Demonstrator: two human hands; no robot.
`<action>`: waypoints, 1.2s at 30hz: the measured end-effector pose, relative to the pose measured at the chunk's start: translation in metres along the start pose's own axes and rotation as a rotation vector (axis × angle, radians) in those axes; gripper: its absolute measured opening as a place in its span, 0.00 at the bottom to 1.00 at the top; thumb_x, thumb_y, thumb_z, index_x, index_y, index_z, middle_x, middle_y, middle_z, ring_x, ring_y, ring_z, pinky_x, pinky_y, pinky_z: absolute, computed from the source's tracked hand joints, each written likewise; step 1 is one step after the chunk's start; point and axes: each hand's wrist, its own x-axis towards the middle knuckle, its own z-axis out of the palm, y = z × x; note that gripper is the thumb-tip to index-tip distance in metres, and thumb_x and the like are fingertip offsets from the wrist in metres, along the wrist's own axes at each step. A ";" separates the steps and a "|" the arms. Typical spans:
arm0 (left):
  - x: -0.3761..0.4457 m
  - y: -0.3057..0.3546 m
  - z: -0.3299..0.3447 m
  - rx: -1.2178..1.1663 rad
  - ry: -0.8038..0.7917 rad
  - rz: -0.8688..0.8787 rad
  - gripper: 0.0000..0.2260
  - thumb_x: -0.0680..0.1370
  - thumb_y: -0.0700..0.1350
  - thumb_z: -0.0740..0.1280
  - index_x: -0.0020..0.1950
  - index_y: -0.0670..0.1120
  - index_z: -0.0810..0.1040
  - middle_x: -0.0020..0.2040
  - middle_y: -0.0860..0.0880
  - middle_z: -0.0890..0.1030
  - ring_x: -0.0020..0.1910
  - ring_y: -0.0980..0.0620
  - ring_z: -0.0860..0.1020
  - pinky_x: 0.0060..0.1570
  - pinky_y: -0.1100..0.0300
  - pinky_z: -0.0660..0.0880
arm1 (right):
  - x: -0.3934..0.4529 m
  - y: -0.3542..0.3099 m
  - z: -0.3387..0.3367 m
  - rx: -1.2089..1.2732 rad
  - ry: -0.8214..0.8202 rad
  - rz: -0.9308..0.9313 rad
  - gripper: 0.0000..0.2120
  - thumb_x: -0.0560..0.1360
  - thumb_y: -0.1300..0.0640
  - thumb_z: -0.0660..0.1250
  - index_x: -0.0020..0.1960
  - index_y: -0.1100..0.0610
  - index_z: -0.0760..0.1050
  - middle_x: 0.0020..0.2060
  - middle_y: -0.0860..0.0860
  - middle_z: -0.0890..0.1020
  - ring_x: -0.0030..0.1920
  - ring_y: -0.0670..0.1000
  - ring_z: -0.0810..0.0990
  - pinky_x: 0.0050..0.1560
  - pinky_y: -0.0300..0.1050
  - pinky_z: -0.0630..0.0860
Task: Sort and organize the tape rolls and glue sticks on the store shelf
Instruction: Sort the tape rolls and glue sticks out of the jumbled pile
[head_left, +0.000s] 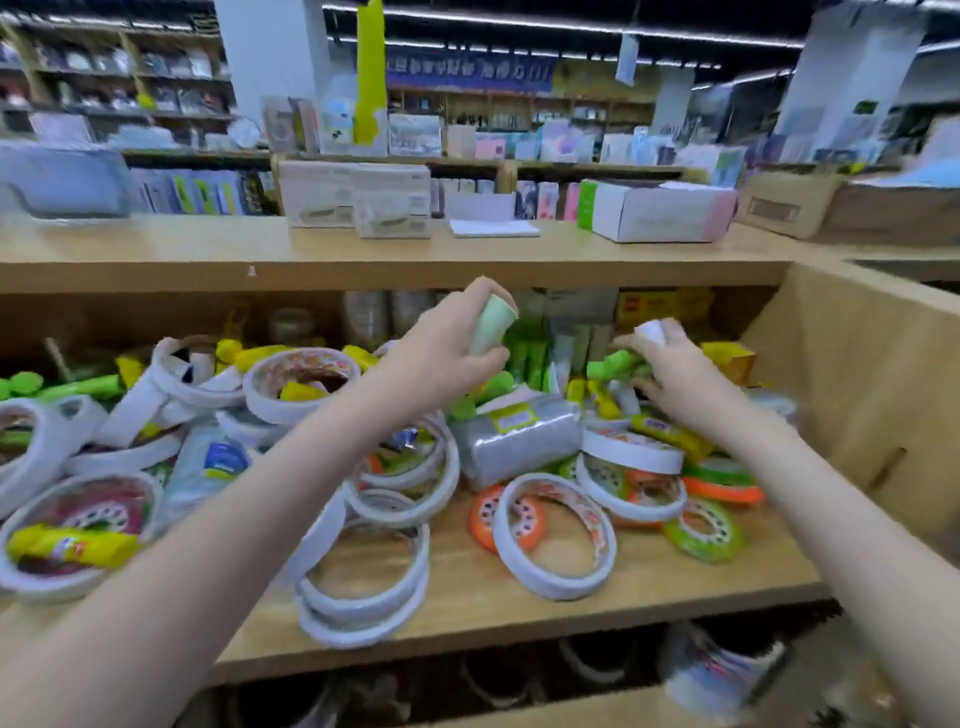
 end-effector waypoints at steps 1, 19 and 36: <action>0.006 0.004 0.006 0.020 -0.024 -0.012 0.13 0.76 0.39 0.65 0.59 0.45 0.69 0.47 0.43 0.73 0.37 0.50 0.69 0.35 0.60 0.62 | 0.006 0.005 0.003 -0.011 -0.043 -0.047 0.25 0.74 0.66 0.64 0.69 0.55 0.65 0.61 0.62 0.63 0.55 0.65 0.72 0.56 0.51 0.70; 0.067 0.008 0.059 0.053 -0.132 0.006 0.14 0.76 0.41 0.64 0.60 0.48 0.68 0.50 0.45 0.74 0.38 0.55 0.71 0.31 0.71 0.64 | -0.013 0.048 -0.035 0.320 0.211 0.005 0.09 0.76 0.62 0.62 0.54 0.57 0.77 0.46 0.51 0.79 0.46 0.50 0.76 0.47 0.39 0.67; 0.095 0.015 0.107 0.551 -0.212 0.066 0.19 0.79 0.46 0.63 0.70 0.48 0.66 0.63 0.45 0.69 0.59 0.46 0.70 0.52 0.57 0.67 | -0.008 0.067 -0.018 0.447 0.108 -0.090 0.08 0.76 0.62 0.63 0.54 0.56 0.76 0.48 0.49 0.75 0.44 0.46 0.74 0.41 0.31 0.66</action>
